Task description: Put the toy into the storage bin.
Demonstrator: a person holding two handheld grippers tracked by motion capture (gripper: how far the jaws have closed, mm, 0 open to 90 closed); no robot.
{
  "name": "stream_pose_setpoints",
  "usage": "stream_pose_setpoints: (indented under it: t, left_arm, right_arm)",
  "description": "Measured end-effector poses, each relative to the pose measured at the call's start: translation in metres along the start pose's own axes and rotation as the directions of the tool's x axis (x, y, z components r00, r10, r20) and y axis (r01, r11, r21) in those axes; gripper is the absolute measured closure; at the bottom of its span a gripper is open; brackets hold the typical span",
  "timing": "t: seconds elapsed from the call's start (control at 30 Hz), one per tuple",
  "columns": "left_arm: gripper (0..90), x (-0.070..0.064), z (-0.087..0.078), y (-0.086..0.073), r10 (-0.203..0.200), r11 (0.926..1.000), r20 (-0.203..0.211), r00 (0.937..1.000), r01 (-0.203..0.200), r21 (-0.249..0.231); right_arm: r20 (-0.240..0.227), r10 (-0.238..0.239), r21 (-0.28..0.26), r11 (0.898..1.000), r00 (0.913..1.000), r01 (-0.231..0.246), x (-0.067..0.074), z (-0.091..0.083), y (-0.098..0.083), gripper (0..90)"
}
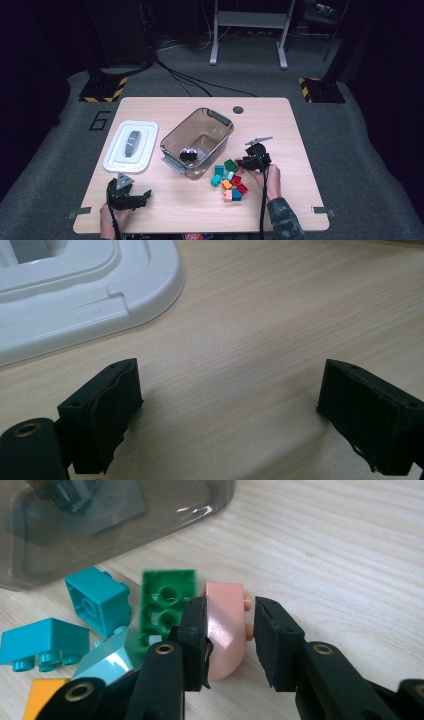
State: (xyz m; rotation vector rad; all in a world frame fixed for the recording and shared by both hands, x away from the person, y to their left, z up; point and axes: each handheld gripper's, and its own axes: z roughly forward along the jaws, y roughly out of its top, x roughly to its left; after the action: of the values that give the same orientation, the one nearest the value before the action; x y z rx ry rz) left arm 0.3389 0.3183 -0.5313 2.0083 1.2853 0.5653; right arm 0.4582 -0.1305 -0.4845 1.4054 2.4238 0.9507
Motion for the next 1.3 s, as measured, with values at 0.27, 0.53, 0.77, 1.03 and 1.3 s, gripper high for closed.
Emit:
stream_pose_setpoints:
  t: [0.27,0.53,0.77,1.03,1.3]
  left_arm:
    - [10.0,0.000,0.000,0.000,0.000,1.0000,0.000,1.0000,0.000,0.000]
    - [10.1,0.000,0.000,0.000,0.000,1.0000,0.000,1.0000,0.000,0.001]
    - [10.0,0.000,0.000,0.000,-0.001,1.0000,-0.001,1.0000,0.001,0.000]
    - [10.0,0.000,0.000,0.000,-0.008,1.0000,-0.001,1.0000,0.008,-0.003]
    - [10.0,-0.001,0.000,0.000,-0.010,0.9999,-0.003,0.9999,0.010,-0.004]
  right_arm:
    - [-0.003,0.003,0.020,1.000,1.0000,-0.003,-0.002,0.004,0.002,65.3]
    - [-0.005,-0.006,0.026,1.000,1.0000,0.006,-0.002,0.007,0.003,67.5]
    - [0.012,-0.024,0.003,1.000,0.9996,0.024,-0.002,-0.002,0.006,67.6]
    - [0.028,-0.017,-0.038,0.999,0.9995,0.018,-0.006,-0.017,0.015,67.7]
    - [0.056,-0.008,-0.073,0.997,0.9984,0.013,-0.012,-0.032,0.025,67.7]
